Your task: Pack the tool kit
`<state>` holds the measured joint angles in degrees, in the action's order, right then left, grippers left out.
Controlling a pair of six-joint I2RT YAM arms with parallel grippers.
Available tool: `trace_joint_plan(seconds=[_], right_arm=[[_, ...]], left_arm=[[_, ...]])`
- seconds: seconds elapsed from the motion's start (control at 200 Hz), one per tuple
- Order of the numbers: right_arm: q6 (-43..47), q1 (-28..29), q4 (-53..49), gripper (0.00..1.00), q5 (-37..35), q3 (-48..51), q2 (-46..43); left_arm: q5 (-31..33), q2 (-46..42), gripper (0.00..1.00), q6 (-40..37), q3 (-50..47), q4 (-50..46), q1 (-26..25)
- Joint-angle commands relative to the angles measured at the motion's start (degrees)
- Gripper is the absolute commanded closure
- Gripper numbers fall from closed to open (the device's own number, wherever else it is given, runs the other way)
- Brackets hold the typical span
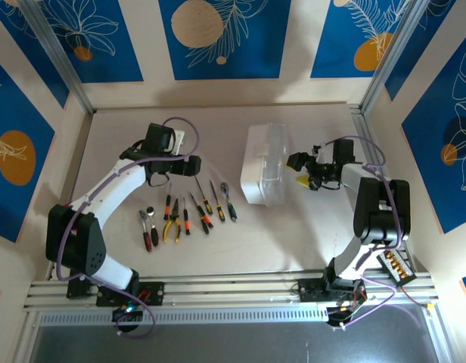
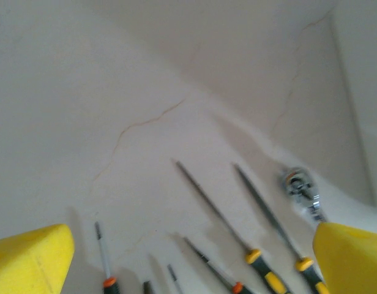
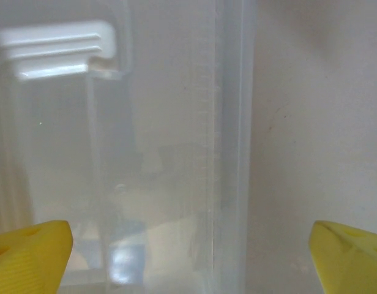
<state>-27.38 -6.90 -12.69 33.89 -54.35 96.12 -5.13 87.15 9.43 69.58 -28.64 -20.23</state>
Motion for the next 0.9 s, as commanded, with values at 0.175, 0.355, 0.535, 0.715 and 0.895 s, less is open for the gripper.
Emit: trace_joint_plan(seconds=[0.175,0.355,0.535,0.715,0.895], right_arm=[[2.75,-0.35,-10.73,0.01,-6.39,-5.42,-10.54],[0.09,3.05,-8.99,0.04,-6.08,-6.15,-12.73],[-2.67,6.23,-6.93,0.31,-8.6,-7.33,-10.88],[-4.06,7.79,-5.35,0.42,-10.31,-8.95,-7.62],[-4.44,8.65,-4.25,0.52,-10.59,-10.49,-4.35]], left_arm=[[-22.13,7.49,0.0,12.46,12.49,6.89,-3.07],[-27.95,13.94,0.0,18.21,18.26,10.12,-6.9],[-31.08,18.71,0.0,22.71,21.95,13.62,-10.79],[-31.66,22.43,0.0,24.39,25.03,14.33,-13.88],[-31.83,25.47,0.0,25.21,27.37,14.08,-14.8]])
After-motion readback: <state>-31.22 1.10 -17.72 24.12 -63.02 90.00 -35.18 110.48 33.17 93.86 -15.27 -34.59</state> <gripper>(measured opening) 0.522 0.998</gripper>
